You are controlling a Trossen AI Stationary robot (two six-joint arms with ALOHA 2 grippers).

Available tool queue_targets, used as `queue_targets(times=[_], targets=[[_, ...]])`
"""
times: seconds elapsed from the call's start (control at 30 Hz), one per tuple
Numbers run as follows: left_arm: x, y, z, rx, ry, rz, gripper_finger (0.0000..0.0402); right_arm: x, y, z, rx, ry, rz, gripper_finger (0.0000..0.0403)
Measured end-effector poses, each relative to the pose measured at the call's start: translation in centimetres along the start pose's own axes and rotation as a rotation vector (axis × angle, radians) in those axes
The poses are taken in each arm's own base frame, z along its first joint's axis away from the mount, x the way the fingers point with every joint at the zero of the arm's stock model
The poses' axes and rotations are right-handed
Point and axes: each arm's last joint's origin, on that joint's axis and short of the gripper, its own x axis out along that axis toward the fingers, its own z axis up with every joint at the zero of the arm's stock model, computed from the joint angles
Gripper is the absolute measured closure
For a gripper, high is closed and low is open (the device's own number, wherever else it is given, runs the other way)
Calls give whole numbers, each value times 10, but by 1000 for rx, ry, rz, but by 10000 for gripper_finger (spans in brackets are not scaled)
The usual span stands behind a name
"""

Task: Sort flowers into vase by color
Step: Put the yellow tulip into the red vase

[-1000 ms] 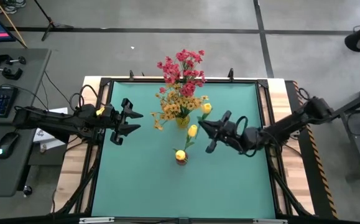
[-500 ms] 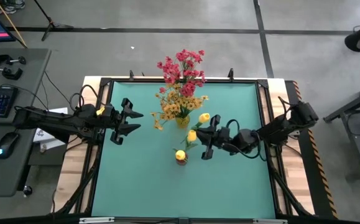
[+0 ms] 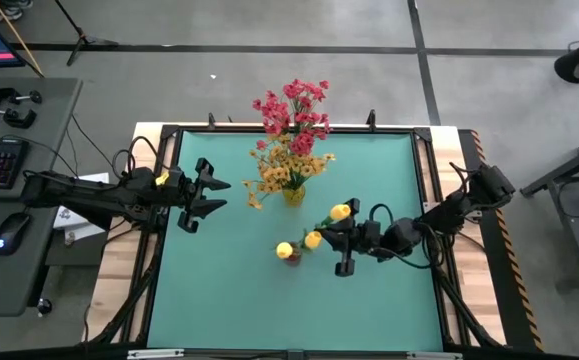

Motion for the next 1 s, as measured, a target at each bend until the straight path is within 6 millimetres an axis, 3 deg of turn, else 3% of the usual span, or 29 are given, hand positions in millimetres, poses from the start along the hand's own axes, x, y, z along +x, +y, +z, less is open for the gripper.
queue_targets(times=[0.33, 0.77, 0.9, 1.0], targets=[[0, 1, -1, -1, 7, 20, 218, 2, -3, -2, 2, 15, -7, 403], [0, 1, -1, -1, 9, 22, 218, 9, -18, -19, 167, 134, -60, 392], [0, 1, -1, -1, 10, 23, 218, 10, -21, -25, 179, 178, -64, 371], [0, 1, -1, -1, 10, 23, 218, 11, -21, -27, 172, 196, -31, 328]])
